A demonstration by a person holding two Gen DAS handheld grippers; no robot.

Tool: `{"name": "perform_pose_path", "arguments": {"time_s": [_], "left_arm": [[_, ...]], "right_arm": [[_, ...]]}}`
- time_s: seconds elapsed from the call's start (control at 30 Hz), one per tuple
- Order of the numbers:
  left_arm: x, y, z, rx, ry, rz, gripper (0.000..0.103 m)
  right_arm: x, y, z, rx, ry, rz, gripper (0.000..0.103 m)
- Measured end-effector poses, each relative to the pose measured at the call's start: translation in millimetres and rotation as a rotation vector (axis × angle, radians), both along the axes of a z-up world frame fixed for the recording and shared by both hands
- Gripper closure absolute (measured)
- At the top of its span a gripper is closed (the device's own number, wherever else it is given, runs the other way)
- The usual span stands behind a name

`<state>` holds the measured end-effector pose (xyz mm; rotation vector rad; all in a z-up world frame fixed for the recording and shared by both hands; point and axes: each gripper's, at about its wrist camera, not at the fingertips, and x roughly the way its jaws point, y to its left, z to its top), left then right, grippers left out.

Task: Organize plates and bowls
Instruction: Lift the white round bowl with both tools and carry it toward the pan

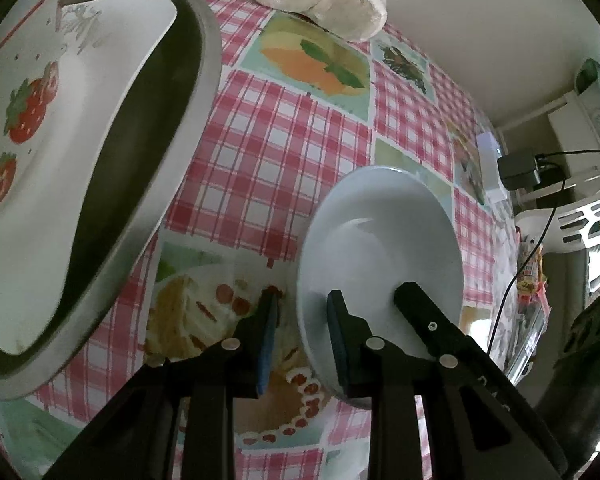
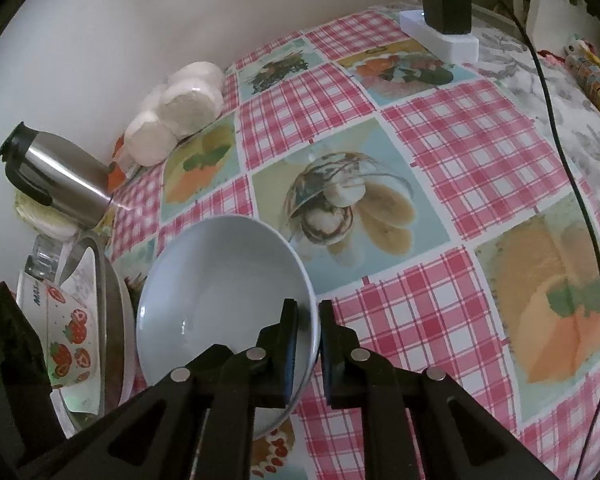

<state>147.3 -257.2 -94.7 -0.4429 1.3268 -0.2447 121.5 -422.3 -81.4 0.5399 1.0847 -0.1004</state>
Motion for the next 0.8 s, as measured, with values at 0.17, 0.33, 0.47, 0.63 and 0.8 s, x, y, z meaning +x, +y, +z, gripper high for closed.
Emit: {"name": "perform_pose_path", "arguments": {"time_s": [0.17, 0.33, 0.47, 0.63, 0.8], "left_arm": [[1.3, -1.8, 0.4, -0.001, -0.007, -0.021, 0.081], [2.4, -4.9, 1.0, -0.010, -0.005, -0.037, 0.084], [2.5, -4.6, 2.0, -0.019, 0.001, -0.041, 0.083], [2.1, -4.3, 10.3, -0.025, -0.022, -0.054, 0.083], [0.5, -4.2, 27.9, -0.045, -0.058, -0.061, 0.083]], "right_arm": [[-0.2, 2.2, 0.5, -0.007, 0.003, 0.006, 0.091], [-2.1, -0.4, -1.3, 0.032, 0.014, 0.007, 0.091], [-3.7, 0.1, 1.1, 0.020, 0.022, 0.014, 0.090], [-7.4, -0.2, 8.1, 0.013, 0.009, 0.017, 0.090], [-10.2, 0.0, 25.5, 0.000, -0.023, 0.013, 0.090]]}}
